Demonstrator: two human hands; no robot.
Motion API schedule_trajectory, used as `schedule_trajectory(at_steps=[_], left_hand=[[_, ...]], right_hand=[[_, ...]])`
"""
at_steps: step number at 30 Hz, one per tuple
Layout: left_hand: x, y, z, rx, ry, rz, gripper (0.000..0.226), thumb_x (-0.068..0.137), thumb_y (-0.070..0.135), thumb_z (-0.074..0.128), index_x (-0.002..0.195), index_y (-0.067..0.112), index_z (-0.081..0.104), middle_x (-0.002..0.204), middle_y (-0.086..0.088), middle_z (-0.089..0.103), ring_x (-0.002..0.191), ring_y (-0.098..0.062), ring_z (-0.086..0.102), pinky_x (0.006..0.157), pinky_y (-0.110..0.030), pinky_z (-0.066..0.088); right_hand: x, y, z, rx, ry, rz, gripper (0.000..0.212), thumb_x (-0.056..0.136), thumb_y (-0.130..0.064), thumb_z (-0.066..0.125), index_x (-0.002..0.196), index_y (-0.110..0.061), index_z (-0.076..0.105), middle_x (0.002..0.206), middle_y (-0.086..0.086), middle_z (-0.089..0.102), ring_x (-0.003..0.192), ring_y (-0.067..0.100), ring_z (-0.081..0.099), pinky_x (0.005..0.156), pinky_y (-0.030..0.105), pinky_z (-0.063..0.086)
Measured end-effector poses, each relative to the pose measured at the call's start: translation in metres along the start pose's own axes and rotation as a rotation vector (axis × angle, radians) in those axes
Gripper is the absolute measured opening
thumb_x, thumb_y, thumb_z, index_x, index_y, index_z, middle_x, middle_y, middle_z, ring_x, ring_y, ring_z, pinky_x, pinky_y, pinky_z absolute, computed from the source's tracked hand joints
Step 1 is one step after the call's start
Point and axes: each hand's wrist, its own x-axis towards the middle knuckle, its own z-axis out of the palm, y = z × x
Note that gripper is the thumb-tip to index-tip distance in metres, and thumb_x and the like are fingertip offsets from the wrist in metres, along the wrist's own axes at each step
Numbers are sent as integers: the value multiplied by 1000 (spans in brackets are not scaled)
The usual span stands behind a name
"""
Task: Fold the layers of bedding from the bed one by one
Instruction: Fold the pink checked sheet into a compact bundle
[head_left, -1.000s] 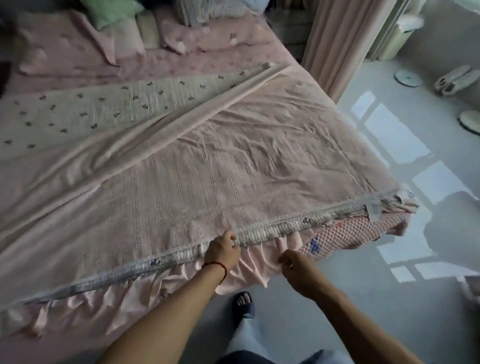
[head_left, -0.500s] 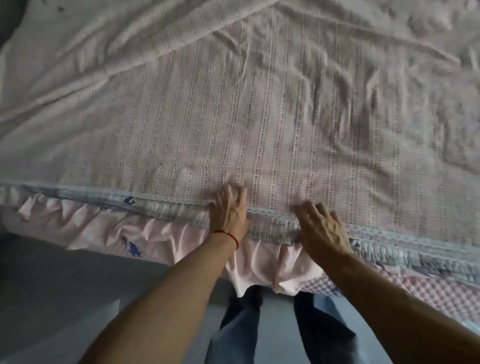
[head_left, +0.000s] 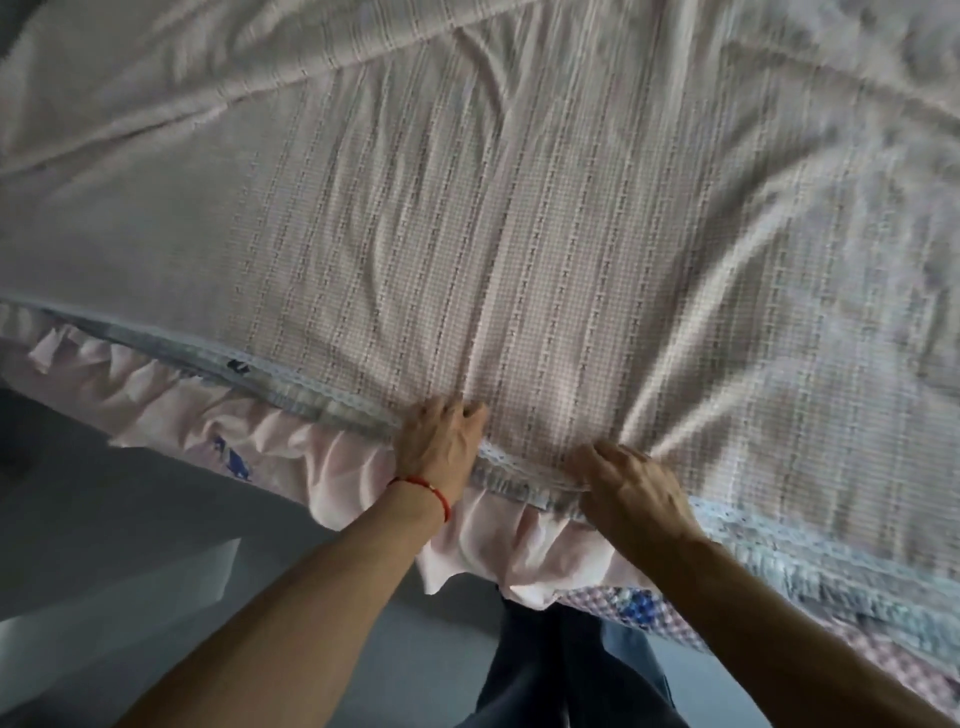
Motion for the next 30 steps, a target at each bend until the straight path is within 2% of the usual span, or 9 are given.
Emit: schedule_trajectory(at_steps=[3, 5, 9, 13, 18, 22, 25, 27, 30], left_hand=[[1, 12, -4, 48, -78, -126, 38, 87, 3, 35, 117, 13, 56, 111, -12, 63, 105, -33, 59, 85, -44, 51], [0, 31, -11, 90, -39, -177, 28, 91, 1, 46, 116, 8, 55, 107, -18, 61, 97, -37, 60, 79, -47, 53], [-10, 107, -36, 90, 32, 208, 49, 77, -4, 48, 122, 15, 48, 111, -16, 51, 97, -36, 54, 74, -46, 47], [2, 192, -63, 19, 55, 417, 55, 81, -10, 24, 128, 15, 42, 122, -14, 45, 112, -34, 50, 86, -45, 46], [2, 238, -62, 112, -275, 398, 40, 95, 9, 57, 132, 13, 44, 131, -13, 49, 120, -33, 50, 95, -45, 47], [0, 260, -90, 121, -366, 453, 43, 97, 27, 56, 136, 13, 45, 131, -13, 56, 119, -33, 55, 95, -42, 48], [12, 304, -113, -59, -169, 546, 50, 96, 18, 48, 144, 27, 39, 141, -9, 40, 129, -33, 40, 98, -48, 45], [30, 349, -119, -109, -145, 662, 66, 97, 16, 50, 151, 45, 26, 162, -6, 8, 148, -41, 8, 110, -67, 29], [61, 406, -111, -90, -240, 661, 91, 96, 37, 64, 149, 62, -5, 158, 4, -40, 142, -48, -35, 105, -85, 2]], right_hand=[[-6, 3, -11, -14, -20, -82, 33, 85, -43, 67, 111, -22, 68, 100, -3, 65, 86, 21, 65, 75, 40, 53], [-21, 8, -19, -93, 17, -28, 42, 82, -36, 70, 120, -22, 64, 110, 0, 63, 93, 23, 59, 78, 42, 50], [-81, 66, -44, -249, 39, 335, 54, 73, -26, 80, 120, -12, 58, 108, 8, 57, 93, 31, 54, 75, 48, 47], [-155, 143, -74, -345, 43, 574, 49, 66, -2, 79, 110, -11, 59, 98, 10, 55, 89, 37, 56, 73, 48, 48], [-199, 176, -97, -284, 32, 334, 44, 70, -3, 72, 112, -14, 63, 96, 5, 56, 85, 31, 57, 70, 43, 47], [-229, 183, -113, -184, -62, 305, 47, 63, -18, 74, 108, -14, 62, 104, 2, 56, 94, 29, 60, 75, 42, 52], [-235, 223, -140, -124, 122, 636, 48, 79, -43, 59, 121, -20, 57, 126, 8, 52, 113, 40, 56, 89, 51, 48], [-251, 270, -152, -77, 17, 1091, 92, 80, -74, 59, 155, -36, 22, 165, 9, 13, 149, 44, 20, 111, 66, 28], [-271, 315, -143, 262, -93, 1386, 136, 61, -90, 64, 158, -37, -17, 169, 14, -10, 152, 50, 2, 119, 69, 13]])
